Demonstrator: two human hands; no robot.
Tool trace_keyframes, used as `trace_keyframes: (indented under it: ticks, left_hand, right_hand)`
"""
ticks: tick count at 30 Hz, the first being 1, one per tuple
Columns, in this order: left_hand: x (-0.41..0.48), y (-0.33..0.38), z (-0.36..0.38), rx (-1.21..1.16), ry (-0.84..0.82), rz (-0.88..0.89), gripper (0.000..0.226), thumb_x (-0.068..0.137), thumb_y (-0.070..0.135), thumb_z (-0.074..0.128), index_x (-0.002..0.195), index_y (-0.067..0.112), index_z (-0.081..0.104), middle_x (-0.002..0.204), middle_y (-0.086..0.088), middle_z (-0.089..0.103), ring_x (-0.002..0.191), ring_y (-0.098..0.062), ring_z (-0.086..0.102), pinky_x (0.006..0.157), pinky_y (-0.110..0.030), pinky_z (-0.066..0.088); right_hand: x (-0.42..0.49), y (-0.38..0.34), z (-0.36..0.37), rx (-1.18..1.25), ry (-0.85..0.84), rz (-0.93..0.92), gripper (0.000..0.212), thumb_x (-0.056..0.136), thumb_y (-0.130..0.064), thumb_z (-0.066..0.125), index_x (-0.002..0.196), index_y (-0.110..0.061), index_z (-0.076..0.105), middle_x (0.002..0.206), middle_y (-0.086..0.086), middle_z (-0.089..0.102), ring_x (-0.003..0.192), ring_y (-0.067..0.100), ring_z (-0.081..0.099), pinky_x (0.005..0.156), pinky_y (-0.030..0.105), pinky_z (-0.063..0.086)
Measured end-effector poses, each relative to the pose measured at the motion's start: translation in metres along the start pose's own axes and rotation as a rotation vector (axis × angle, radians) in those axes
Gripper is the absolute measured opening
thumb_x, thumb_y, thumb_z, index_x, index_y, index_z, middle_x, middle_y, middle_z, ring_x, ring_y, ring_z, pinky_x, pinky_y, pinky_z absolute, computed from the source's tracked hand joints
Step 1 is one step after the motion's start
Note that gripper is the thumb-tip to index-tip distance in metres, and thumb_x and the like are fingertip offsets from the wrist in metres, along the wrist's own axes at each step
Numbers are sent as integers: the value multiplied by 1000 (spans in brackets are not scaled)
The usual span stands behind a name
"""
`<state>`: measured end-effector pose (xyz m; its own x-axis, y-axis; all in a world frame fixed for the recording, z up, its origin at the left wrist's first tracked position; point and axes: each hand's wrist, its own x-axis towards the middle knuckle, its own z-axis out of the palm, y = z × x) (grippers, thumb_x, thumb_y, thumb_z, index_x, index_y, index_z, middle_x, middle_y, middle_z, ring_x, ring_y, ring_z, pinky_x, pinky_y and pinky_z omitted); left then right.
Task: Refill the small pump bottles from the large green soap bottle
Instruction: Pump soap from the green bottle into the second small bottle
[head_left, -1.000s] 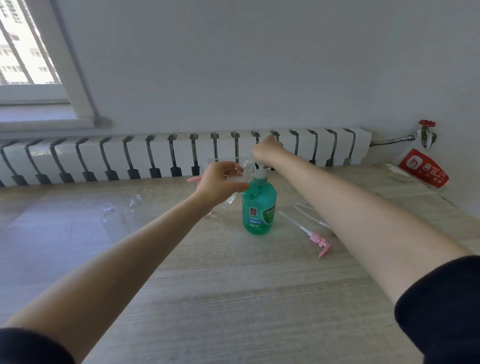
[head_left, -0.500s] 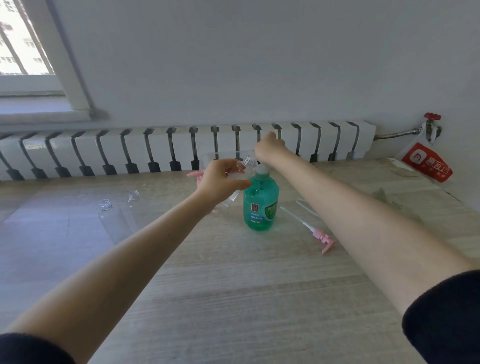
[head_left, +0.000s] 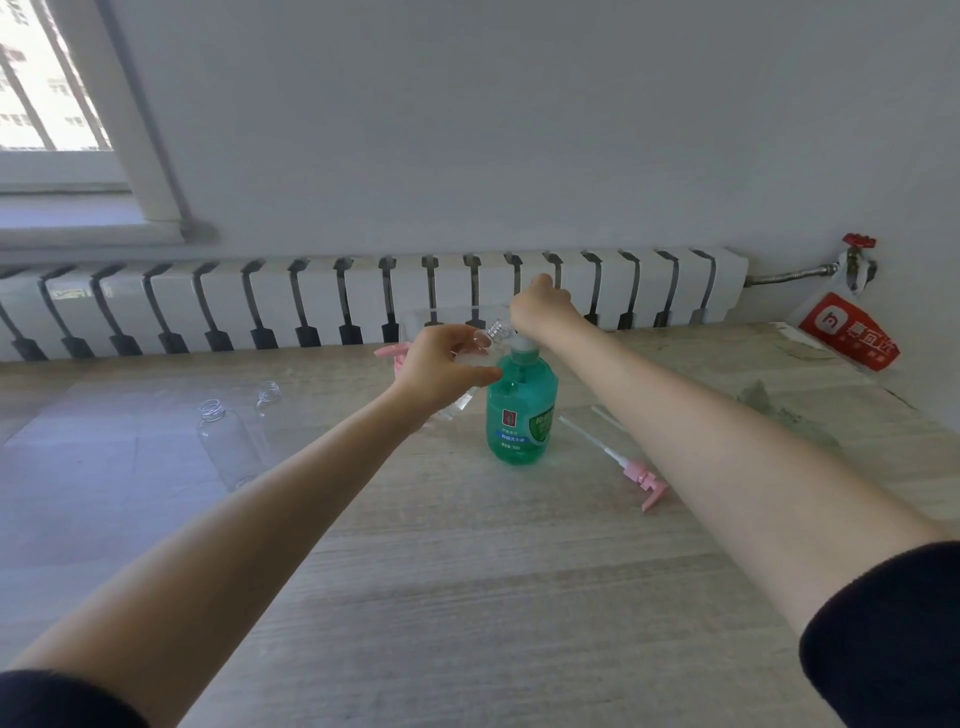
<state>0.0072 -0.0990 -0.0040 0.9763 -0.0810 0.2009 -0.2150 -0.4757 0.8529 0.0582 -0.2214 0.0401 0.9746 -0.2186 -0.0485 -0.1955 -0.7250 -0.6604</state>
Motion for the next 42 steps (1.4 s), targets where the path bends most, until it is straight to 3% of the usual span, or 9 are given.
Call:
trace_keyframes:
  ticks: [5,12,18,21,30,34,42]
  left_hand:
    - [-1,1,1,-3,11,-9,39,74,10,77,110,9,65,107,-3,66,98,-17,62,88,-29,52]
    - [0,10,-2,-25,6,-5,35,75,9,76,108,9,65,104,-5,67,97,-19,63,90,-34,53]
    - [3,11,-7,60,46,38,43,72,9,78,113,10,64,111,-3,66,101,-17,61,89,-27,48]
    - [4,10,-8,129,60,49,54,73,10,78,123,8,60,120,-4,63,109,-16,58,91,-25,43]
    - [3,3,-5,189,76,88,52,73,13,79,122,7,61,121,-5,64,108,-13,57,92,-24,44]
    - [4,2,-4,199,78,90,48,71,14,80,116,9,65,117,-4,66,105,-15,60,95,-31,48]
    - [1,6,-5,175,77,51,46,71,15,80,115,10,65,115,-3,66,101,-12,58,93,-30,49]
  right_hand:
    - [-4,-2,-3,32,-24,21,54,96,-14,39,146,-6,20,146,19,30,120,31,47,89,34,44]
    - [-4,-6,-20,-93,-8,-97,51,96,-12,35,144,-2,21,145,21,28,133,36,32,106,41,31]
    - [-8,-12,-17,-118,-33,-66,64,97,-8,39,150,-6,2,154,19,9,133,32,33,98,32,36]
    - [-10,-11,-13,-87,-38,-54,68,96,-6,40,151,-10,0,155,16,5,134,32,33,101,34,36]
    - [-4,0,1,-58,0,-79,63,95,-7,38,151,-15,9,152,15,15,127,34,41,96,38,40]
    - [-2,1,3,-57,15,-79,63,95,-11,40,151,-17,10,151,15,17,129,35,40,103,42,39]
    - [-5,-1,-1,-51,17,-59,60,96,-10,39,150,-13,12,151,15,19,128,33,40,95,37,40]
